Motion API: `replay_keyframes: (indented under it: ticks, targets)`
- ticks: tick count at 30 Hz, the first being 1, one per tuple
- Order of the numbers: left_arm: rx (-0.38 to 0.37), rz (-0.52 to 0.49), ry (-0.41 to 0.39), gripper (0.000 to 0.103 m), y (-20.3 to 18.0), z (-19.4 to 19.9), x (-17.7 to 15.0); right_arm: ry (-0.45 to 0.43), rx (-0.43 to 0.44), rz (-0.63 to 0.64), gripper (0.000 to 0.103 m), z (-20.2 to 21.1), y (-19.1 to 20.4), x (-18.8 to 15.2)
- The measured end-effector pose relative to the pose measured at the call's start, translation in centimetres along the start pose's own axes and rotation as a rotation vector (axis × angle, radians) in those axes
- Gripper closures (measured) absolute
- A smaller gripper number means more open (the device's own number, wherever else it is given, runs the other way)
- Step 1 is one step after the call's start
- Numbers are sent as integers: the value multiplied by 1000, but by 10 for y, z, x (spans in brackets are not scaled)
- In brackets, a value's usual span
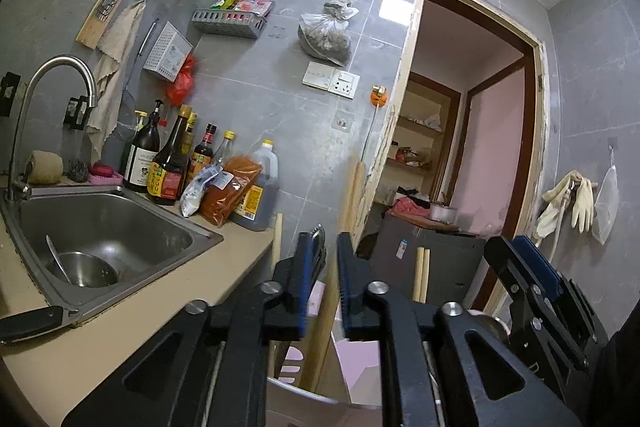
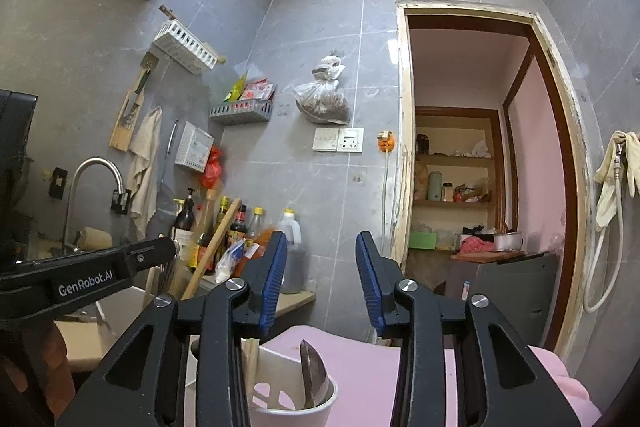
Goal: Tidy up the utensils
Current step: 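Open the right tool to drop the spoon while the left tool releases the chopstick, then move both tools back toward the remaining chopstick and metal tongs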
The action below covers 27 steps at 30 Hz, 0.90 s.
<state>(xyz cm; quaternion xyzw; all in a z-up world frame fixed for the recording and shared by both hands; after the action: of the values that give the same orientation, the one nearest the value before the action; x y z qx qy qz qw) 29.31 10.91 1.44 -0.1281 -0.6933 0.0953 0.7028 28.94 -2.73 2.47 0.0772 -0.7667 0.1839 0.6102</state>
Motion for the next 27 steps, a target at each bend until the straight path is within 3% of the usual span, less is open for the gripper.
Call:
replay_keyframes:
  ticks: [8, 13, 19, 21, 25, 27]
  targets:
    - [-9, 20, -16, 78, -2, 8, 12, -17, -16, -37, 56, 6, -10, 8]
    - [-38, 37, -16, 53, -10, 16, 24, -49, -49, -87, 42, 16, -29, 26]
    - [-69, 17, -27, 34, -26, 26, 34, -66, -91, -140, 21, 31, -57, 44]
    - [-77, 8, -20, 25, -33, 28, 34, -59, -106, -139, 18, 37, -67, 49]
    - [-118, -11, 29, 8, -52, 30, 32, -42, -142, -135, 8, 52, -88, 56]
    - [-135, -26, 54, 6, -62, 31, 30, -26, -156, -140, 2, 60, -98, 56]
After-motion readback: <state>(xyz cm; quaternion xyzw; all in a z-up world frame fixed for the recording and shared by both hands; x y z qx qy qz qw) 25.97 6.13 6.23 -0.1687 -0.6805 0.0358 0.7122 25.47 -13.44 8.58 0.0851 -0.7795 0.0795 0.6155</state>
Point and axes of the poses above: each gripper's, at about its wrist camera, not at the fingertips, and z roughly against the way its jaws point, y to its left, x to its top, the point moved 3 cm from there along -z, roughly the way its jaws point, and after that the axes turned 5 degrees about x, right-handed, at the moved point
